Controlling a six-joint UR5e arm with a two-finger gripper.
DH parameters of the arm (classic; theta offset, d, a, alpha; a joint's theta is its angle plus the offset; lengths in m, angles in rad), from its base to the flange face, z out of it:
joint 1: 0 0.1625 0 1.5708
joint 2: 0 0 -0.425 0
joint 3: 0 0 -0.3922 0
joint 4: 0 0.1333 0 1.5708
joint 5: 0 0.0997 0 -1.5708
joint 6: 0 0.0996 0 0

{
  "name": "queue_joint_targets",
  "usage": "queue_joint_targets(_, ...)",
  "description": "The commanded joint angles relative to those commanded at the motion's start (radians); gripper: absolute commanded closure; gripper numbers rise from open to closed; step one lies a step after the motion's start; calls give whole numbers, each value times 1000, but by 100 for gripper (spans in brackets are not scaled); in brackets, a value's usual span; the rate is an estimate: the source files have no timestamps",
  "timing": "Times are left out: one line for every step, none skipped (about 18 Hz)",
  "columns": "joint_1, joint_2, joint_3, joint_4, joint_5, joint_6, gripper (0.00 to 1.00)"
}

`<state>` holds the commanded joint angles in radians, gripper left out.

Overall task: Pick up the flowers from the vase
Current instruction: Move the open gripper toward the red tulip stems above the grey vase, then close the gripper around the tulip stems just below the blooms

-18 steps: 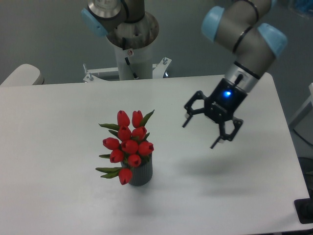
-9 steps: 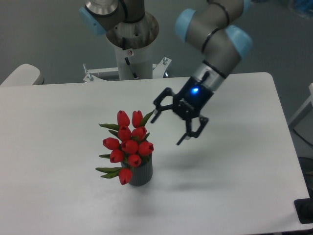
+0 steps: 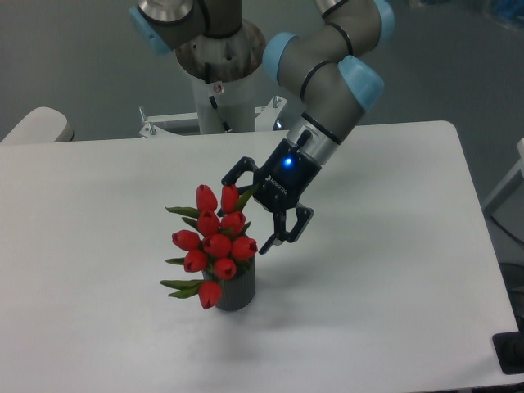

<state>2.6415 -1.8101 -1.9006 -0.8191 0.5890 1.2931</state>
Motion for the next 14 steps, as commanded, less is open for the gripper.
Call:
queue_joint_targets(0, 0, 2, 2, 0, -2, 0)
queue_joint_targets(-2, -2, 3, 2, 0, -2, 0)
queue_joint_targets(-2, -6, 6, 2, 0, -3, 0)
queue_joint_targets(-2, -9, 9, 2, 0, -3, 0)
queue_joint_targets(-3, -15, 11, 3, 0, -3, 0)
queue_joint_targets(-8, -20, 12, 9, 0, -3, 0)
queue_joint_targets(-15, -21, 14, 12, 0, -5, 0)
queue_joint_targets(-18, -25, 14, 17, 0, -3, 0)
queue_joint_targets(-20, -28, 12, 21, 0, -3, 0)
queue_joint_targets(-21, -31, 14, 23, 0, -3, 0)
queue_joint_targets(-22, -32, 12, 23, 0, -3, 0)
queue_joint_targets(-22, -35, 12, 25, 0, -2, 0)
queue_joint_targets(-29, -40, 14, 25, -2, 3, 0)
queue_joint_targets(-32, -43, 14, 32, -3, 2, 0)
